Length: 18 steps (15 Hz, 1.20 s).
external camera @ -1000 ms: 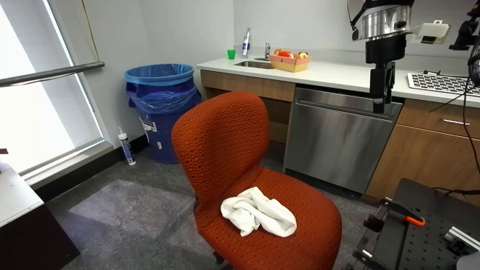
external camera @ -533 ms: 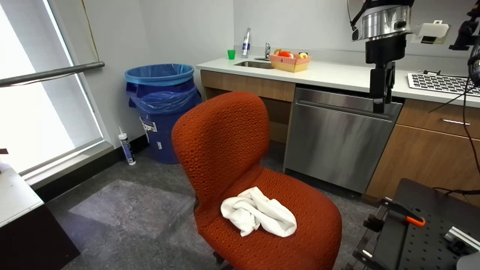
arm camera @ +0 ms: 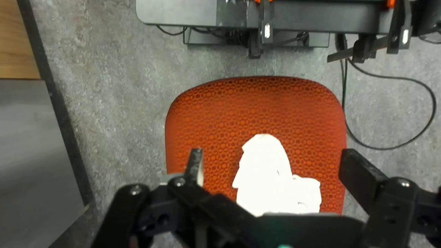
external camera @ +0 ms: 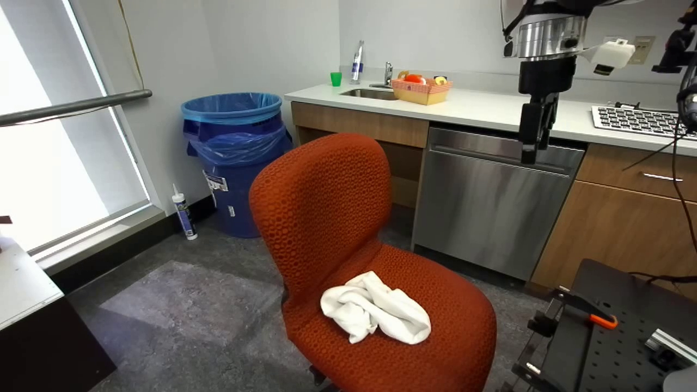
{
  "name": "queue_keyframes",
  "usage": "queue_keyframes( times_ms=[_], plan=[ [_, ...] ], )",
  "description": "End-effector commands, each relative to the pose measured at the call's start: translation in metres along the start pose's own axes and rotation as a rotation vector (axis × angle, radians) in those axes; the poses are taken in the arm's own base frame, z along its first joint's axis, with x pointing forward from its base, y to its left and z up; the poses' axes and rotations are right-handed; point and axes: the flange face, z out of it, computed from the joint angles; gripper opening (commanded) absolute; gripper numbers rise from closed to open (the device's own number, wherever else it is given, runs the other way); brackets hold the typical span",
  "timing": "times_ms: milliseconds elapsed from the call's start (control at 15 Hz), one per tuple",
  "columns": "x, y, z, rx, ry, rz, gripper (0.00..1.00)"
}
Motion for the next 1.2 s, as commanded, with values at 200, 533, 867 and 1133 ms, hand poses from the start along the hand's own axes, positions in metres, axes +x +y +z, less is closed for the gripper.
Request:
queue_keyframes(
  times_ms=[200, 533, 867, 1133],
  plan=[
    [0.060, -0.019, 0.037, -0.036, 0.215, -0.055, 1.00],
    [0.121, -0.048, 0.087, -0.044, 0.269, -0.081, 1.00],
    [0.182, -0.078, 0.153, -0.069, 0.242, -0.111, 1.00],
    [0.223, -0.090, 0.201, -0.090, 0.203, -0.120, 1.00]
  ],
)
